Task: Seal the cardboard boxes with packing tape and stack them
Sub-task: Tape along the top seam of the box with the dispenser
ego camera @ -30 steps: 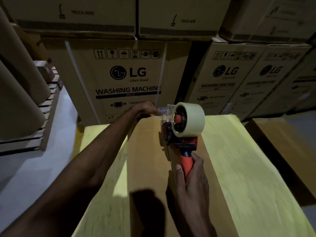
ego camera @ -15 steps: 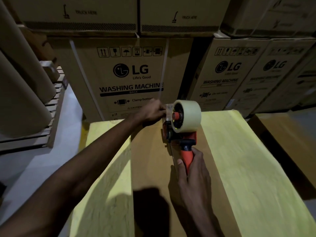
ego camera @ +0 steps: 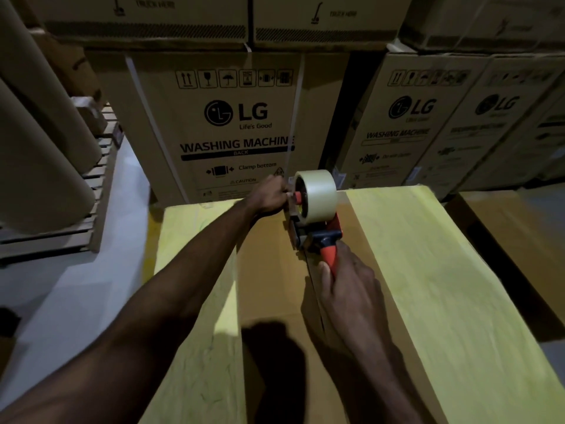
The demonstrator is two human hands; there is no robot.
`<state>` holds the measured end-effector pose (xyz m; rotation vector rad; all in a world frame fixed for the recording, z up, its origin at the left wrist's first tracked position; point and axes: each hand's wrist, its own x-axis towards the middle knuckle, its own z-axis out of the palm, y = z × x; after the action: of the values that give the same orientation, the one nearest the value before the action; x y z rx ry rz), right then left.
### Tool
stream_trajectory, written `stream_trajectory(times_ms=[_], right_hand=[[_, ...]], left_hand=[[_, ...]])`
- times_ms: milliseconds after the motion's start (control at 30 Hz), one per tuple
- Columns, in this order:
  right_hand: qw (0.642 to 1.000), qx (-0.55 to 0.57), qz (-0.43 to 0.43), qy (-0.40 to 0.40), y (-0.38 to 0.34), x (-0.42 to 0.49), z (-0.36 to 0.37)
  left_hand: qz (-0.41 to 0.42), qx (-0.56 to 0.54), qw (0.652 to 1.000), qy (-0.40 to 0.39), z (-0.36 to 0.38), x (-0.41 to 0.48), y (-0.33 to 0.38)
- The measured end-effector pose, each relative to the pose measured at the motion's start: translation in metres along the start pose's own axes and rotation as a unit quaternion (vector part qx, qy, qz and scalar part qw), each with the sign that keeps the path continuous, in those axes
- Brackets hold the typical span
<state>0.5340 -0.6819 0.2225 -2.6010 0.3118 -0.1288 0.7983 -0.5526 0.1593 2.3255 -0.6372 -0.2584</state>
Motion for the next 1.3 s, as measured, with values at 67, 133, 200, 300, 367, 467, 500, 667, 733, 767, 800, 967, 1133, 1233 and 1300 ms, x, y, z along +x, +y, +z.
stream_trajectory(times_ms=[67,133,200,300,367,467,500,667,733,767,800,967,1133,1233,1300], right_hand=[[1.000,0.001,0.002,0.008,0.001,-0.011,-0.004],[1.000,-0.001,0.000,-0.002,0.003,-0.025,-0.008],[1.000,-0.006,0.005,-0.018,0.005,-0.043,-0.011],[0.999,-0.029,0.017,-0.030,0.005,-0.070,-0.016],[0.999,-0.029,0.032,-0.026,0.007,-0.081,-0.018],[0.999,-0.016,0.037,-0.018,0.006,-0.086,-0.016],[0.999,-0.013,0.033,-0.017,0.005,-0.088,-0.015],[0.999,-0.014,0.029,-0.010,0.006,-0.098,-0.013],[1.000,-0.009,0.029,-0.009,0.006,-0.103,-0.015],[1.000,-0.004,0.029,-0.008,0.006,-0.105,-0.015],[1.000,0.000,0.030,-0.007,0.006,-0.107,-0.015],[1.000,-0.005,0.028,0.004,0.007,-0.115,-0.010],[0.999,-0.006,0.029,-0.013,0.008,-0.120,-0.007],[0.999,-0.007,0.026,-0.017,0.011,-0.124,-0.006],[0.999,-0.005,0.034,-0.015,0.014,-0.132,-0.007]], left_hand=[[-0.003,-0.002,1.000,-0.013,0.001,0.004,-0.007],[-0.004,0.005,1.000,-0.019,0.003,0.007,-0.014],[-0.012,0.009,1.000,-0.022,0.006,0.012,-0.019],[-0.007,0.014,1.000,-0.002,0.008,0.015,-0.019],[0.008,0.041,0.999,0.016,0.010,0.011,-0.017],[0.042,0.127,0.989,0.056,0.015,-0.002,-0.009],[0.053,0.144,0.986,0.069,0.016,-0.007,-0.005],[0.169,0.285,0.943,-0.020,0.028,-0.029,-0.004],[0.192,0.313,0.928,-0.063,0.032,-0.044,0.003],[0.204,0.312,0.924,-0.080,0.033,-0.052,0.007],[0.217,0.310,0.921,-0.092,0.036,-0.060,0.008],[0.308,0.341,0.884,-0.086,0.063,-0.085,-0.010],[0.289,0.311,0.901,-0.092,0.056,-0.106,0.010],[0.255,0.305,0.912,-0.102,0.050,-0.113,0.022],[0.248,0.301,0.915,-0.103,0.052,-0.115,0.028]])
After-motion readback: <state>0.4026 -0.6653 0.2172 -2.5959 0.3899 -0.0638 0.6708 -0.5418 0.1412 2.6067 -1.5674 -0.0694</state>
